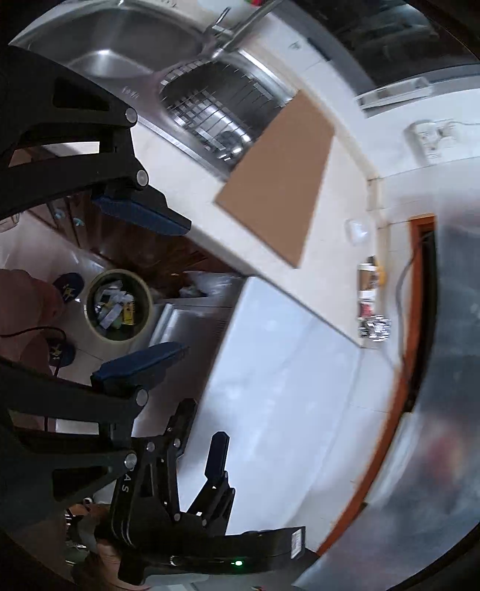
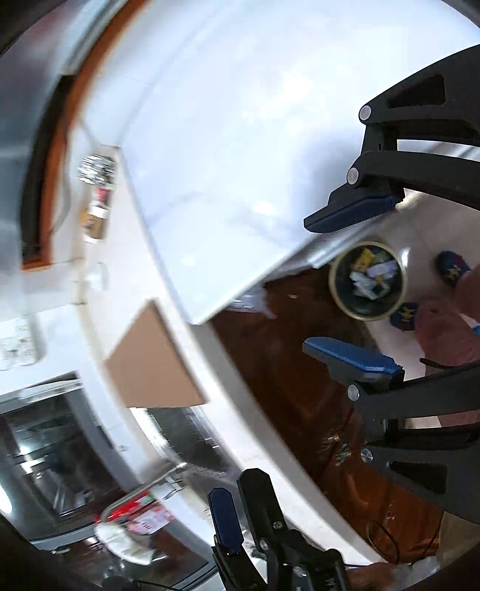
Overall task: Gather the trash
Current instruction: 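Raise both tools back toward the counter items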
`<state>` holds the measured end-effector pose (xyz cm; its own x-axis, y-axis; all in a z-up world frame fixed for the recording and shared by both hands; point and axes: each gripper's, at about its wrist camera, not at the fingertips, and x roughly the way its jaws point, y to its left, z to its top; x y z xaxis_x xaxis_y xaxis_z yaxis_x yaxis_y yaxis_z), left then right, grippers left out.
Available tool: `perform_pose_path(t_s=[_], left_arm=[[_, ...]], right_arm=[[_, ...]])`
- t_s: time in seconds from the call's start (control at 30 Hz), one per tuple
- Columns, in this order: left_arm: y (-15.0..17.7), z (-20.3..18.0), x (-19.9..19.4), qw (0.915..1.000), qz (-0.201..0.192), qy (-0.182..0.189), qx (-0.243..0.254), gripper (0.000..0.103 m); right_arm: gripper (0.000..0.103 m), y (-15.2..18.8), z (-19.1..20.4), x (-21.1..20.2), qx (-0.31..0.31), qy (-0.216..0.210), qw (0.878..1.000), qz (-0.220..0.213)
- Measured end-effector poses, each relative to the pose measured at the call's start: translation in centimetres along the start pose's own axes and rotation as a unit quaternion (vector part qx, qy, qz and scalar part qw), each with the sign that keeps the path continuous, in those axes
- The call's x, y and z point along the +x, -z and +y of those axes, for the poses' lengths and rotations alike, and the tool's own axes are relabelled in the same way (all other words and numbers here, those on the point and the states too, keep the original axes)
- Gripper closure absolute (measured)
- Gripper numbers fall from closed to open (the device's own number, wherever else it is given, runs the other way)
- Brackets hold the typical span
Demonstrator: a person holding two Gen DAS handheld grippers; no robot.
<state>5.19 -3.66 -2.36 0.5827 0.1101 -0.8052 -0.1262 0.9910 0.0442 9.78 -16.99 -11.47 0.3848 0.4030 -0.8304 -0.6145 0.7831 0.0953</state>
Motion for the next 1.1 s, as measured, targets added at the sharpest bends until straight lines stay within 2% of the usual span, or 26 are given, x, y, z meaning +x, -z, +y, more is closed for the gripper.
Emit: perform_pose_path(t_s=[0.13, 0.23, 0.47, 0.63, 0.73, 0.93, 1.1], left_arm=[[-3.7, -0.2, -3.2, 0.9996, -0.024, -0.009, 0.007, 0.046], [-6.8, 0.1, -4.8, 0.999, -0.04, -0.02, 0.01, 0.046], [-14.4, 2.6, -4.8, 0.9978, -0.062, -0.021, 0.011, 0.046], [-19.6, 5.4, -0.6, 0.9981, -0.061, -0.004, 0.003, 0.046], [-22.8, 7.0, 3.2, 0.9987, -0.051, 0.006, -0.001, 0.046], [-27.8, 10.8, 13.2, 0.999, -0.013, 0.032, -0.028, 0.046], [-30.8, 13.7, 22.3, 0.998, 0.005, 0.028, -0.056, 0.046]], right_arm=[[0.037, -2.2, -1.0, -3.5, -0.003, 0.0, 0.999, -0.036], [0.028, -4.8, -1.8, -6.5, -0.003, 0.011, 0.998, -0.06], [0.024, -10.9, -6.2, -11.2, 0.026, 0.039, 0.993, -0.106], [0.022, -16.3, -9.0, -11.5, 0.059, 0.066, 0.988, -0.13], [0.022, -20.1, -10.9, -9.7, 0.085, 0.079, 0.985, -0.126], [0.022, -26.8, -14.4, -2.9, 0.131, 0.086, 0.981, -0.114], [0.022, -31.1, -17.2, 4.5, 0.145, 0.105, 0.976, -0.121]])
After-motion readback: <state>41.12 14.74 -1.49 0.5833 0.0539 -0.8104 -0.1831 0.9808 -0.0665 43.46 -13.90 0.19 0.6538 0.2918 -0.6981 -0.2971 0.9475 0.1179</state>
